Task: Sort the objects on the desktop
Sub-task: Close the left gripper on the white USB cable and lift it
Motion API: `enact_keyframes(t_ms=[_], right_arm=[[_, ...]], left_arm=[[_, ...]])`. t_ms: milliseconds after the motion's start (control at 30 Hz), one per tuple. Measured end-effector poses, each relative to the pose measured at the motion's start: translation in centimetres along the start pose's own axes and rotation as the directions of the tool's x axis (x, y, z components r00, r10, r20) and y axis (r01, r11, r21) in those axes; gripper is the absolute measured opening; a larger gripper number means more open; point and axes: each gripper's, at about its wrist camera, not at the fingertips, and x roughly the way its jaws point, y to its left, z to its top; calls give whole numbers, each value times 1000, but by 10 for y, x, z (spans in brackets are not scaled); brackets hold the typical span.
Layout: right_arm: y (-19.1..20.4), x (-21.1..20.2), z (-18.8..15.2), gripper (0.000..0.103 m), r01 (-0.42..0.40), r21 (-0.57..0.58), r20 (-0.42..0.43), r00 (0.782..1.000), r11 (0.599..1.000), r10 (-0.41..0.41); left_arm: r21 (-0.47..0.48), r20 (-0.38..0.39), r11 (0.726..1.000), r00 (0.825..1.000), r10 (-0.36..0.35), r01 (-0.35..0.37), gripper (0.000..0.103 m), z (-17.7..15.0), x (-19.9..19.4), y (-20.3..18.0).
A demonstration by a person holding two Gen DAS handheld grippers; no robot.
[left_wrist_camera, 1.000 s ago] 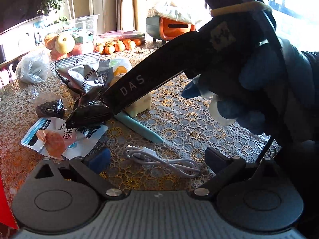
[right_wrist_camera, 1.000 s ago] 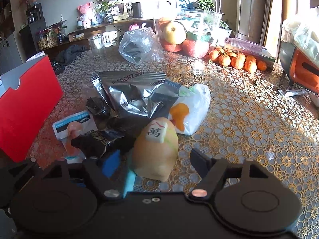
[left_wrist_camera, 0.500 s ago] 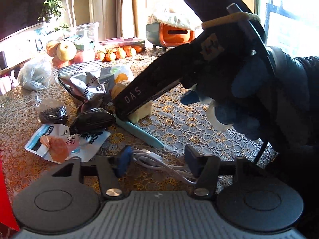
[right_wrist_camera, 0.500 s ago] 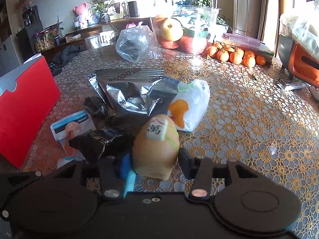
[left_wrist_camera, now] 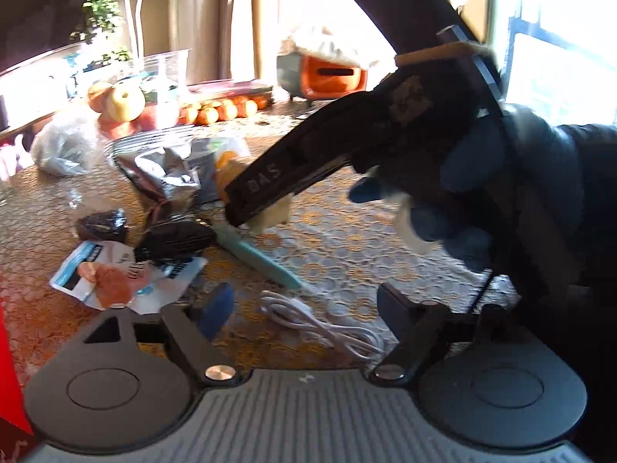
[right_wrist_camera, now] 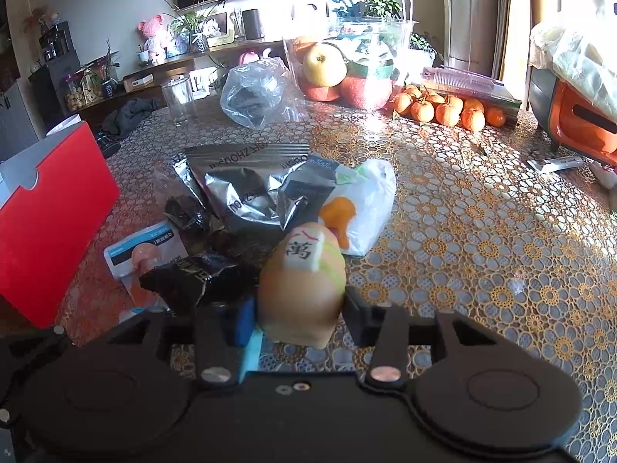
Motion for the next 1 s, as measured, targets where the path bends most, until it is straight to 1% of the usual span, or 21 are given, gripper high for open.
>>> enact_keyframes(t_ms=[100,167,367,467,500,533,667,700,767,800,833,900,967,1000], right_arm=[[-2,0,-1,46,-3,11,-4,1000,1000,3],[-3,0,-1,46,-9,20,-6,1000,1000,9],[-5,1,-3,46,-10,14,-9,1000,1000,10],[-7,2,-4,46,-8,19,-9,1000,1000,9],[-8,2,-4,46,-8,19,-10,1000,1000,8],[-8,2,-4,46,-7,19,-10,1000,1000,7],[-7,1,-5,46,-5,21,-7,1000,1000,5],[-7,0,-5,46,-4,21,-4,1000,1000,4],[-6,-2,-4,45,-4,16,5,1000,1000,4],[-5,-4,-4,45,-2,12,10,1000,1000,2],[-4,-6,-3,45,-1,7,12,1000,1000,1],[-3,-8,-2,45,0,1,11,1000,1000,0],[-2,-11,-3,45,13,-11,9,1000,1000,-13],[-2,-13,-4,44,17,-15,10,1000,1000,-17]], left_arm=[[63,-34,998,999,-16,18,83,-4,3,-6],[84,-53,996,998,-27,31,83,-8,5,-9],[83,-38,995,998,-56,59,85,-9,12,3],[91,-28,993,997,-66,69,83,-9,14,6],[90,-24,994,998,-63,65,80,-10,13,7],[88,-20,994,998,-62,63,74,-10,12,7],[74,-20,996,999,-50,52,72,-8,13,8],[69,-19,997,999,-45,46,71,-8,13,8],[48,-16,998,999,-37,38,57,-5,12,9],[39,-15,999,1000,-22,23,40,-4,12,10],[29,-19,1000,1000,-11,11,38,-2,13,11],[17,-24,1000,1000,-12,13,37,-1,12,13],[35,-29,999,1000,6,-5,36,-1,12,10],[35,-31,999,999,11,-10,33,-1,12,8]])
